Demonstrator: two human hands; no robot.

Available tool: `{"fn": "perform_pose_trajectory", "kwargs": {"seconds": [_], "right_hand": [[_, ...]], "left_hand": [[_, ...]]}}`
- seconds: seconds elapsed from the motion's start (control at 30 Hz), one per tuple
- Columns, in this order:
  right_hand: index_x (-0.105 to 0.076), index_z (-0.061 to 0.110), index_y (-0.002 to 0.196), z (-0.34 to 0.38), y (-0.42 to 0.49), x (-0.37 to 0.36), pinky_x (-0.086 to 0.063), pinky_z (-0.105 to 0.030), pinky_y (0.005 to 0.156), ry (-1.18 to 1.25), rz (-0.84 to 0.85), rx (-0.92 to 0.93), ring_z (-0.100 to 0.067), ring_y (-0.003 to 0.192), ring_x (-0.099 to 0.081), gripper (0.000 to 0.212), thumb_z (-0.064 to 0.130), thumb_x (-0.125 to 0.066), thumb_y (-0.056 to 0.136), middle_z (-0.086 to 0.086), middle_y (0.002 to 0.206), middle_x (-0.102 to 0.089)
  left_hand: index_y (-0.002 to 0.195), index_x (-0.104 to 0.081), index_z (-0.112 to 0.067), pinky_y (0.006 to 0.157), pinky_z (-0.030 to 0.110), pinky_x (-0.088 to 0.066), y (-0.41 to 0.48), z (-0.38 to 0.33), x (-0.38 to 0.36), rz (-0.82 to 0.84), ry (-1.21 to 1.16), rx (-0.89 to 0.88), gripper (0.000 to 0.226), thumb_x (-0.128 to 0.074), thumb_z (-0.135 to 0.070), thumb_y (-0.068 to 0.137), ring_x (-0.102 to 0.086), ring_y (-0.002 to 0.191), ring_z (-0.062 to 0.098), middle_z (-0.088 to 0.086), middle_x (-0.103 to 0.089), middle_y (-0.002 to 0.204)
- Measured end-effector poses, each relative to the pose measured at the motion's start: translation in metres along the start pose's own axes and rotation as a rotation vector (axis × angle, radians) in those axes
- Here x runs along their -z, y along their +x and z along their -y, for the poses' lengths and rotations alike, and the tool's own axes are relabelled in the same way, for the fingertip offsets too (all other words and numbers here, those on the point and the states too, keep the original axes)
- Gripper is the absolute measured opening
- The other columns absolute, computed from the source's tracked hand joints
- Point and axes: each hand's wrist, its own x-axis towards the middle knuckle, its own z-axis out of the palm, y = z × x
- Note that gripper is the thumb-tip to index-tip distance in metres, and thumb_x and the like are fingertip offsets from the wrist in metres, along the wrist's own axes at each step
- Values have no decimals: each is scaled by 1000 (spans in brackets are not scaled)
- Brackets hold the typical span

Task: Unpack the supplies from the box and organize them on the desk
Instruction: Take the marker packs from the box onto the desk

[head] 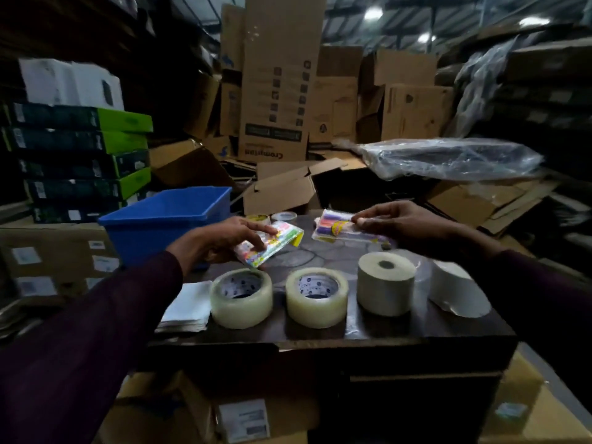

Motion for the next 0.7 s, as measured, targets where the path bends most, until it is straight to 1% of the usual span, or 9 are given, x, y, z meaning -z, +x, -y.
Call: {"fn": "perform_pose_trajectory", "kwargs": {"seconds": [0.1,0.17,0.2,0.27,0.33,0.4,0.47,0.57,0.7], "right_hand": [[-74,14,114,-30,43,17,-50,-20,65,-84,182,-93,-10,78,-59,34,29,-72,84,-9,108,-73],[-73,14,115,-49,69,27,-51,-33,85,-109,279,-166,-17,95,-61,36,30,-70,83,-7,117,-72],[-73,14,116,-57,80,30,-51,-34,87,-113,321,-199,-18,97,-60,34,29,-69,85,-6,117,-72],[-72,18,116,-67,103,33,-52,-24,70,-113,399,-238,-13,84,-56,26,26,-64,93,1,109,-71],[-73,20,110,-71,118,32,-49,-15,58,-113,424,-226,-5,74,-53,19,24,-61,96,4,102,-68],[-72,18,105,-74,130,30,-47,-15,57,-99,424,-220,-2,71,-55,15,20,-59,98,5,95,-67],[-67,11,108,-80,136,25,-49,-15,56,-21,426,-241,-2,67,-58,15,13,-55,100,3,90,-67],[-62,3,102,-80,141,16,-54,-18,54,154,371,-307,-2,58,-59,12,4,-50,101,0,82,-65],[-63,10,82,-71,156,-6,-62,-29,61,313,118,-471,-11,66,-56,18,3,-56,98,-6,81,-61]], "left_hand": [[107,-75,-35,89,35,-53,53,13,2,27,178,-41,42,-69,-2,82,-56,111,23,0,-53,132],[108,-75,-33,79,31,-55,80,21,5,91,139,-5,44,-68,1,81,-61,102,22,2,-56,133],[109,-75,-30,71,28,-57,91,24,5,134,106,34,43,-67,2,81,-64,95,21,5,-59,131],[108,-75,-29,64,26,-57,108,29,3,211,110,83,41,-65,2,83,-66,89,20,8,-62,127],[109,-74,-30,72,30,-57,118,32,-2,250,120,96,40,-66,-1,83,-64,95,22,7,-60,128],[113,-72,-27,80,34,-54,120,30,-6,235,87,123,40,-65,0,85,-60,99,23,6,-58,127],[117,-67,-23,78,31,-54,121,31,-10,211,47,145,41,-64,3,85,-59,98,21,5,-56,124],[113,-65,-21,64,26,-56,117,25,-15,144,16,179,41,-69,5,81,-62,90,19,5,-59,117],[114,-60,-11,47,23,-52,116,15,-31,-40,-182,296,48,-66,16,75,-62,75,20,13,-63,100]]}}
